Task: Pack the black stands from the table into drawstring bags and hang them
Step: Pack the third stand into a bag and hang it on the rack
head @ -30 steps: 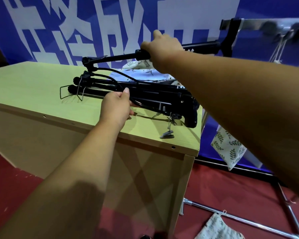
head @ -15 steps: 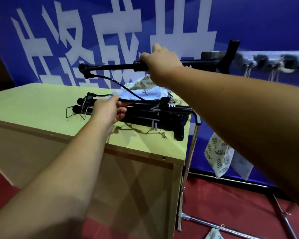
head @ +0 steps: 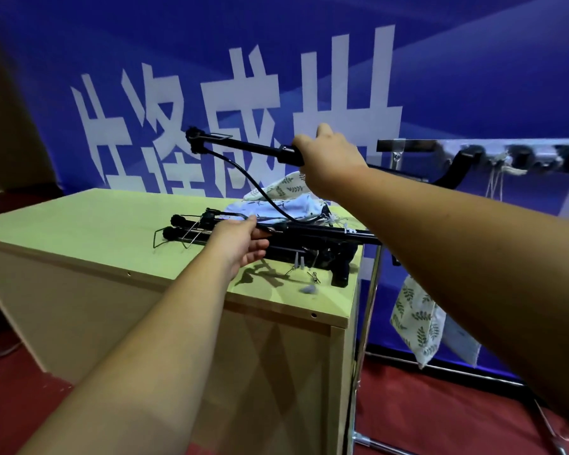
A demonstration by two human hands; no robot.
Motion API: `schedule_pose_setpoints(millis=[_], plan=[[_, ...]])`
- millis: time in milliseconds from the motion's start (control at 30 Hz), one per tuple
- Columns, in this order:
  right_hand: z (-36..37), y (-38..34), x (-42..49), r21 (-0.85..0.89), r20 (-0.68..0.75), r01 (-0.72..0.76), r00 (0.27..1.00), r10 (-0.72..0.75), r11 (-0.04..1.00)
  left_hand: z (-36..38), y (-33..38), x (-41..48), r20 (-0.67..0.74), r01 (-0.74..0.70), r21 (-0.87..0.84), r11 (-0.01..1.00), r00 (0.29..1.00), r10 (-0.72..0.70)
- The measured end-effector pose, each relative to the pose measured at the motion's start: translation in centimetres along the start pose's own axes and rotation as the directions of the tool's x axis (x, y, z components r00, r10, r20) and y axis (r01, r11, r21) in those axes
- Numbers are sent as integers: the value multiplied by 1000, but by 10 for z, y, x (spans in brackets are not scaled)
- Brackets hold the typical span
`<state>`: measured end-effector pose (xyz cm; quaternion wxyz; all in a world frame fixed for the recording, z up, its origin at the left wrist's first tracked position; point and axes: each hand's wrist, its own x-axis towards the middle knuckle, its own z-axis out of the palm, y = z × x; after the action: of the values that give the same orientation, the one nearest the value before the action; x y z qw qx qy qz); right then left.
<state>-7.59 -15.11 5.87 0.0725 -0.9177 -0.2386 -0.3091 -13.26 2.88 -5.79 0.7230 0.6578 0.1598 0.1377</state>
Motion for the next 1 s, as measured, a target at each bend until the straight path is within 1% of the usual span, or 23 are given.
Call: schedule_pose_setpoints(millis=[100, 167, 233, 367, 500, 600, 733, 833, 1000], plan=[[1, 1, -4, 5, 13, -9, 1000, 8, 1000, 2, -5, -4, 51, 57, -52, 997, 997, -55], [4, 3, -6, 10, 18, -11, 1000, 11, 1000, 4, -6, -5, 71, 83, -131, 988, 995, -74], [7, 5, -8, 15, 20, -12, 1000, 12, 1000, 8, -6, -5, 83, 87, -181, 980, 994, -73], [12, 12, -13, 19, 32, -16, 999, 15, 1000, 15, -10, -5, 119, 92, -205, 974, 991, -69], [15, 17, -20, 37, 59, -31, 998, 28, 999, 18, -17, -9, 160, 100, -153, 983, 984, -76], [10, 21, -25, 77, 79, -70, 995, 64, 995, 17, -19, -12, 121, 62, -90, 994, 991, -51], [-11, 26, -28, 95, 49, -159, 987, 155, 983, 18, -10, -21, 78, 14, 17, 1000, 997, -16], [-33, 30, -30, 93, 16, -227, 974, 226, 969, 24, 6, -32, 93, -3, 21, 1000, 996, 1], [-69, 43, -49, 192, -29, -298, 951, 309, 935, 40, 36, -52, 105, -88, -17, 996, 990, 89]])
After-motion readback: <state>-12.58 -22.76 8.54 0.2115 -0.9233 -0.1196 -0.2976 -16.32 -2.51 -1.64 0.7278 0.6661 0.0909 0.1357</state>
